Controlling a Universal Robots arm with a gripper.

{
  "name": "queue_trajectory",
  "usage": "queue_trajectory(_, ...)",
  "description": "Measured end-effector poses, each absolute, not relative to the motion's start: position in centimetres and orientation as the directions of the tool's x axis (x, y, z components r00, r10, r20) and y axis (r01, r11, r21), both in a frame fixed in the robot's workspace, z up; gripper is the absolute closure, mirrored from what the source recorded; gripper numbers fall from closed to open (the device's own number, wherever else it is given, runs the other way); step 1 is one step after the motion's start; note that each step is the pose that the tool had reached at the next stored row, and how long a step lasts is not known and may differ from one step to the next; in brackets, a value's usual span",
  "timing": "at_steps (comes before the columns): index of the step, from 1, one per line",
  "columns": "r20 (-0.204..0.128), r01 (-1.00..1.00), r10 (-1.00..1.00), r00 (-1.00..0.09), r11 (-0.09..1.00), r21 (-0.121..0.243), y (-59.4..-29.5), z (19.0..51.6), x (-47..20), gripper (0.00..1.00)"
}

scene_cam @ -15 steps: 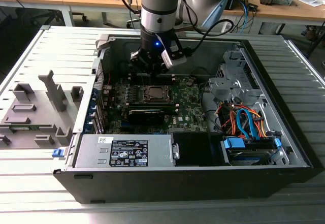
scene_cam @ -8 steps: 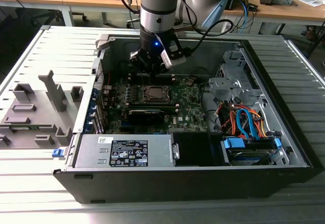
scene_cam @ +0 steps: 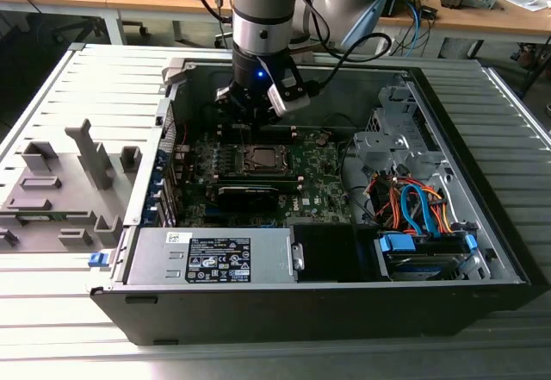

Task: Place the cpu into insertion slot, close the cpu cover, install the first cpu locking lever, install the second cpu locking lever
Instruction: 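Install the first cpu locking lever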

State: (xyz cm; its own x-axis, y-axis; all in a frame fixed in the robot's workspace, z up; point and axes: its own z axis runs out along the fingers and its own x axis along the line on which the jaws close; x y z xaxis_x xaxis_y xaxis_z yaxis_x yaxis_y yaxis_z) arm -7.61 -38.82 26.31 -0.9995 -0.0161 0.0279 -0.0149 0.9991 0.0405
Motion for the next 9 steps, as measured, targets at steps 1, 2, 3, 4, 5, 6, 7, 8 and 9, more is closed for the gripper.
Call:
queue_trajectory(1,0.028,-0.015,-0.016,-0.999,0.999,0.040,-38.82,26.31,-7.63,0.89)
queue_trajectory(2,0.028,-0.015,-0.016,-0.999,0.999,0.040,-38.82,26.31,-7.64,0.89)
queue_trajectory(3,0.028,-0.015,-0.016,-0.999,0.999,0.040,-38.82,26.31,-7.66,0.89)
queue_trajectory(4,0.028,-0.015,-0.016,-0.999,0.999,0.040,-38.82,26.31,-7.69,0.89)
queue_trajectory(5,0.028,-0.015,-0.016,-0.999,0.999,0.040,-38.82,26.31,-7.70,0.89)
queue_trajectory(6,0.028,-0.015,-0.016,-0.999,0.999,0.040,-38.82,26.31,-7.71,0.89)
queue_trajectory(7,0.028,-0.015,-0.016,-0.999,0.999,0.040,-38.82,26.31,-7.73,0.89)
queue_trajectory(8,0.028,-0.015,-0.016,-0.999,0.999,0.040,-38.82,26.31,-7.75,0.89)
queue_trajectory(9,0.028,-0.015,-0.016,-0.999,0.999,0.040,-38.82,26.31,-7.77,0.89)
